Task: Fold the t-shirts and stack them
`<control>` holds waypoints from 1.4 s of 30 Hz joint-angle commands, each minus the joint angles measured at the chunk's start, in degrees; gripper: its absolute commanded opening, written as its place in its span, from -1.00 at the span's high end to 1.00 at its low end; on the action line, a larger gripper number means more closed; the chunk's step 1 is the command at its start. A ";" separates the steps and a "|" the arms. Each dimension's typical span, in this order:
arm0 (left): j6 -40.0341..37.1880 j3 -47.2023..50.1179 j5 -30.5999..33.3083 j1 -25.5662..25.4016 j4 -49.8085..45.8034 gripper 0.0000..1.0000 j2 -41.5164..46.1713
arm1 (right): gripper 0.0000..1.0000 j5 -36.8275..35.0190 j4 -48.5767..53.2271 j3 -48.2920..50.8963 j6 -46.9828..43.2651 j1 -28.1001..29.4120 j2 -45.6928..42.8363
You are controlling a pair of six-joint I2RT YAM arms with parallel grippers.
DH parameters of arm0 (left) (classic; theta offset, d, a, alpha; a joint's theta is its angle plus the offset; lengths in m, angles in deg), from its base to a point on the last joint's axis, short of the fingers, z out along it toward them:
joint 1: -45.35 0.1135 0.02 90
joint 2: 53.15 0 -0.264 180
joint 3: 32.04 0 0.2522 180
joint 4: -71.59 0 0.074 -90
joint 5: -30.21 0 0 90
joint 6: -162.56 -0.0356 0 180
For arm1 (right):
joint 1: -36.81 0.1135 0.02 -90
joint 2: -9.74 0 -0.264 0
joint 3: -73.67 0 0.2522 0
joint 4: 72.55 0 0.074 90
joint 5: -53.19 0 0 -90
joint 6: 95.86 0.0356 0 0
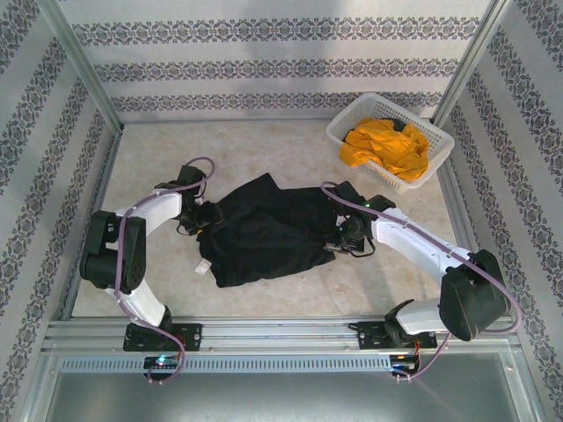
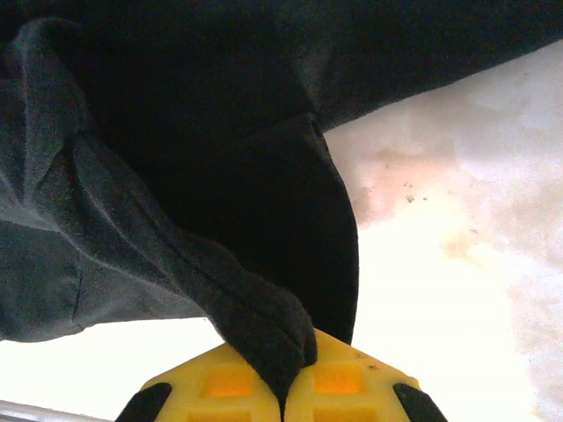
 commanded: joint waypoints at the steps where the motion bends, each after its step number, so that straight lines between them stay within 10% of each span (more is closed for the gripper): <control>1: -1.66 0.64 2.22 -0.85 1.93 -0.08 -2.25 | 1.00 -2.03 2.72 0.09 -0.74 -1.21 -2.07; 9: -1.05 -1.54 7.29 0.64 0.21 0.98 -6.54 | 1.00 -9.97 6.55 -1.50 -0.29 -3.87 -9.65; 30: -2.32 -10.73 11.45 7.96 -0.28 1.00 -1.93 | 1.00 -11.29 6.63 -5.07 -1.17 -6.80 -16.90; 36: 0.02 -11.07 8.11 5.33 -2.76 0.18 2.18 | 1.00 1.08 -0.38 -5.83 -0.02 -7.13 -11.51; 42: 1.11 -0.68 7.80 -8.66 0.98 -0.08 14.58 | 1.00 4.03 -2.57 -7.39 0.90 -7.49 -6.65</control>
